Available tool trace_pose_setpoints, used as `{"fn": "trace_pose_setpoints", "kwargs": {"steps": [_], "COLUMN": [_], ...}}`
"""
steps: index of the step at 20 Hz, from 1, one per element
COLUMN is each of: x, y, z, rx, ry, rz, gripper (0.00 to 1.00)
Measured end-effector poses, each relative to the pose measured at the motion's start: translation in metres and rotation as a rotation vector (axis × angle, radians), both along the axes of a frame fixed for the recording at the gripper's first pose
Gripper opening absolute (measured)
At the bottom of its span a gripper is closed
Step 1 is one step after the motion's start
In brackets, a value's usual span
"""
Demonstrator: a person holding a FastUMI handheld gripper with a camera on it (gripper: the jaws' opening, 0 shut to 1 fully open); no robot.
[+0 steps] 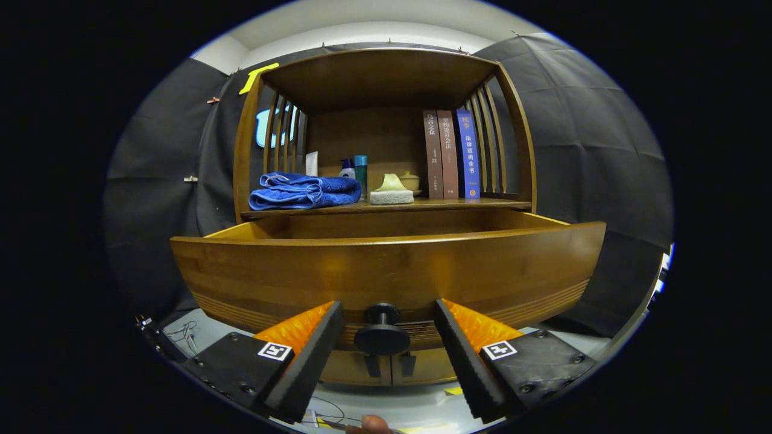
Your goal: Pull open the drawer, take out the items inside it, and place them on the countertop above the cabinet.
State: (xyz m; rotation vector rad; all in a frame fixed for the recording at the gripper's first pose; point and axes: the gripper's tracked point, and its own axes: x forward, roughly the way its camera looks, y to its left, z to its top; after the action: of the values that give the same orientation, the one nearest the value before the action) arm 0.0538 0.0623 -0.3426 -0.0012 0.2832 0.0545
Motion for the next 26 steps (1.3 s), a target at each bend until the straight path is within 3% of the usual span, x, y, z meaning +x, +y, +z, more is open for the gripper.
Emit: {"fn": "trace_pose_setpoints", "kwargs": {"steps": [26], "x": [0.143], "y": [0.009], "z": [-0.016], "rx": [0.055], "ry": [0.039], "rz": [0.017], "gripper": [0.99]}}
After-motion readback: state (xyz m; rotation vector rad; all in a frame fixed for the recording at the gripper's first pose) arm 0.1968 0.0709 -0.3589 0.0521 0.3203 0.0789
